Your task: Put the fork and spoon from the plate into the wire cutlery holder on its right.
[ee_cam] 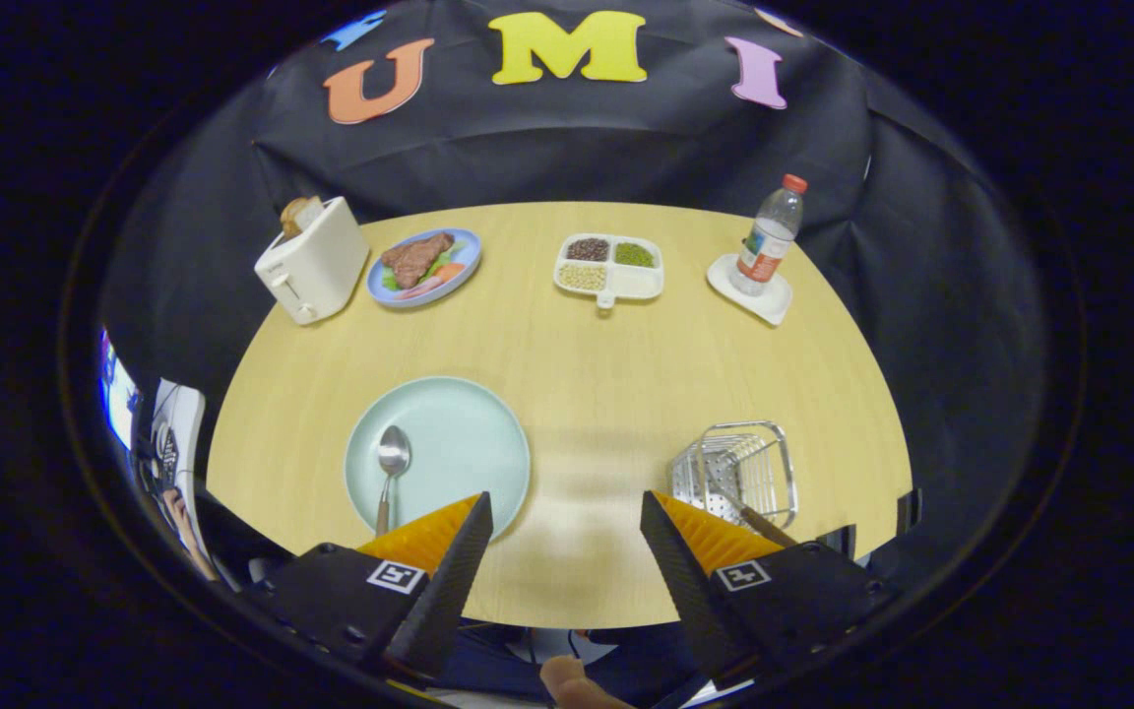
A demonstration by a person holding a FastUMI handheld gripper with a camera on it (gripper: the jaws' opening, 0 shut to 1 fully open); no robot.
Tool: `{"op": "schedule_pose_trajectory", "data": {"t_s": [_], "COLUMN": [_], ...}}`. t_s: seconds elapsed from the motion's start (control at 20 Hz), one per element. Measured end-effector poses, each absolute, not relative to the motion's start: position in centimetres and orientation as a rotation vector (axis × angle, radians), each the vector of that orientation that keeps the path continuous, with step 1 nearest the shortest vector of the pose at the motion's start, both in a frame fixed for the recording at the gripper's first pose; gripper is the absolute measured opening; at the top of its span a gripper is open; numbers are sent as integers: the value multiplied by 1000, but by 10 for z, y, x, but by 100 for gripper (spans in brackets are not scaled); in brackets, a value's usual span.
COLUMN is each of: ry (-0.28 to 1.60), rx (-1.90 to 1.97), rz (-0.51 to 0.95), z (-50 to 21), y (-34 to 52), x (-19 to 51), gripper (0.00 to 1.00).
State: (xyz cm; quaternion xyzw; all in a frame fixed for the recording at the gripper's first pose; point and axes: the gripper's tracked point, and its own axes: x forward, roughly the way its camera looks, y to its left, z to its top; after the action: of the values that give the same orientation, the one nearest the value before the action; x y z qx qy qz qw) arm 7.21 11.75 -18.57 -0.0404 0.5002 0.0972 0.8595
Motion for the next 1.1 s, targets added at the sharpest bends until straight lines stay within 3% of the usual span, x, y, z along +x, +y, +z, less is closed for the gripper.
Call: {"op": "schedule_pose_trajectory", "data": {"t_s": [0.55,0.95,1.1], "ry": [1181,1275,1310], "rx": [-151,-158,-148], "rz": [354,352,334], "z": [-241,-277,-287], "y": [232,260,261], "x": [42,36,36], "gripper": [91,91,79]}}
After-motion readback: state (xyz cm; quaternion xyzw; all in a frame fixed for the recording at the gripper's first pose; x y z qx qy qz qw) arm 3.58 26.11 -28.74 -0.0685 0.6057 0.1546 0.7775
